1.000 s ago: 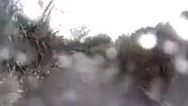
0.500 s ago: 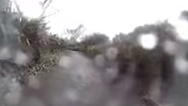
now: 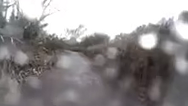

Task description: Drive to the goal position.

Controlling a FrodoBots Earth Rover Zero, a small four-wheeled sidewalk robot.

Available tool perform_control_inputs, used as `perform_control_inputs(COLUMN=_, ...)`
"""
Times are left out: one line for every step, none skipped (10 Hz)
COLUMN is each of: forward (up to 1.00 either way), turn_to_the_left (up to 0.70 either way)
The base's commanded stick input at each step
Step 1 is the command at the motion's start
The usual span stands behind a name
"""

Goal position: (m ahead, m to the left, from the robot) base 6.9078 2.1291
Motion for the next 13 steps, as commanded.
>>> perform_control_inputs(forward=1.0, turn_to_the_left=0.0)
perform_control_inputs(forward=1.0, turn_to_the_left=0.0)
perform_control_inputs(forward=1.0, turn_to_the_left=0.0)
perform_control_inputs(forward=1.0, turn_to_the_left=0.0)
perform_control_inputs(forward=1.0, turn_to_the_left=0.14)
perform_control_inputs(forward=1.0, turn_to_the_left=0.23)
perform_control_inputs(forward=1.0, turn_to_the_left=0.32)
perform_control_inputs(forward=1.0, turn_to_the_left=0.36)
perform_control_inputs(forward=1.0, turn_to_the_left=0.33)
perform_control_inputs(forward=1.0, turn_to_the_left=0.31)
perform_control_inputs(forward=1.0, turn_to_the_left=0.0)
perform_control_inputs(forward=1.0, turn_to_the_left=0.0)
perform_control_inputs(forward=1.0, turn_to_the_left=0.0)
